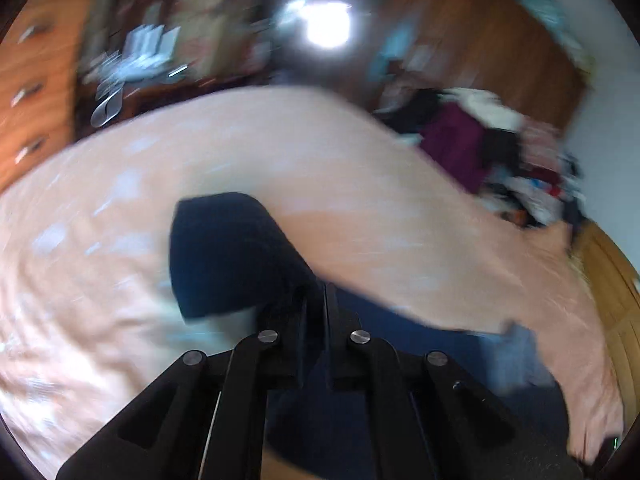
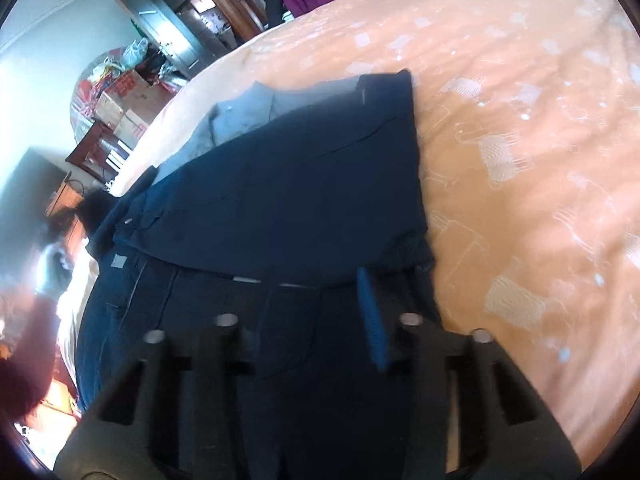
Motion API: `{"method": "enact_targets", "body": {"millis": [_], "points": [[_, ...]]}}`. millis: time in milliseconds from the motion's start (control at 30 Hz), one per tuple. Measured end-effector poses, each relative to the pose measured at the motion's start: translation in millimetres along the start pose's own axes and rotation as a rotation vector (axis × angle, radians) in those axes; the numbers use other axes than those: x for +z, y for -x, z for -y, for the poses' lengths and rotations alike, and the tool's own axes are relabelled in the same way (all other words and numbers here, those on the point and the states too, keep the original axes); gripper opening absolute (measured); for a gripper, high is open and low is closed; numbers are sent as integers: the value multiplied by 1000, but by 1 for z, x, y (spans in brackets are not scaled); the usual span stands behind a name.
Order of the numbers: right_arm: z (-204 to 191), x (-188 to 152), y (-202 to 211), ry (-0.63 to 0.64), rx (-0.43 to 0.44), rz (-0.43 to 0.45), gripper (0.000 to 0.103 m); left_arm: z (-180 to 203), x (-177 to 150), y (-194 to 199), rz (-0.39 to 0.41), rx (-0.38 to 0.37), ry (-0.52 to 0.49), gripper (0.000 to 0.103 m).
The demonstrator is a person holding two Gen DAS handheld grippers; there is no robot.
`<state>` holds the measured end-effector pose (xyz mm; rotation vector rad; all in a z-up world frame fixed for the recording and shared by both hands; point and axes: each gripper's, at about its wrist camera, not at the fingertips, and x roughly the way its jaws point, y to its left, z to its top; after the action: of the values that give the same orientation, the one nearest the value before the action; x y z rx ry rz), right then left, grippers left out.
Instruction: Fold small clothes
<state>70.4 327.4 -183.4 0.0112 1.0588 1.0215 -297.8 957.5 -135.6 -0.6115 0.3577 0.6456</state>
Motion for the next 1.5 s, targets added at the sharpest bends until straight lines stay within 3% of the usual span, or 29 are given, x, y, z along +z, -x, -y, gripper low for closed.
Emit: {"method": "enact_targets", "body": {"millis": [100, 133, 167, 200, 233, 333, 467, 600, 667, 733, 833, 1000, 1067, 1100, 1167, 1300, 1500], "points": [[-8, -1, 12, -7, 29, 29, 39, 104, -16, 19, 1, -269, -156, 5], [-12, 0, 17, -7, 42, 42, 45, 132, -29, 18, -33, -337, -200, 16], [-15, 0, 19, -10, 52, 47, 57, 161, -50, 12, -88, -388, -252, 29], [-18, 1, 21, -13, 70, 54, 64, 175, -66, 7, -122, -402, -275, 55], [-22, 2, 22, -11, 83, 57, 69, 187, -89, -1, -174, -419, -287, 60], [-38, 7, 25, 11, 117, 54, 69, 176, -126, -13, -241, -394, -205, 54], [-63, 23, 19, -12, 247, 47, 69, 131, -148, 3, -177, -334, -69, 54], [-100, 53, -41, -55, 412, -31, 67, 75, -167, 6, -145, -270, 116, 55], [-124, 66, -90, -78, 487, -128, 64, 55, -171, 4, -133, -255, 185, 55], [-141, 69, -127, -72, 459, -206, 62, 49, -173, 2, -124, -253, 213, 55], [-151, 75, -162, -46, 322, -249, 60, 47, -177, -4, -134, -260, 221, 55], [-152, 80, -181, -57, 265, -229, 60, 37, -179, -11, -154, -283, 246, 56], [-156, 81, -183, -55, 279, -231, 59, 38, -177, -10, -152, -287, 250, 57], [-159, 80, -186, -45, 285, -237, 49, 38, -177, -11, -152, -287, 249, 57], [-165, 82, -186, -4, 278, -235, 0, 39, -177, -11, -152, -285, 249, 57], [-158, 94, -151, 17, 306, -137, 0, 38, -175, -3, -124, -276, 239, 58], [-103, 117, -78, -45, 273, 2, 0, 39, -173, 9, -71, -274, 227, 60]]}}
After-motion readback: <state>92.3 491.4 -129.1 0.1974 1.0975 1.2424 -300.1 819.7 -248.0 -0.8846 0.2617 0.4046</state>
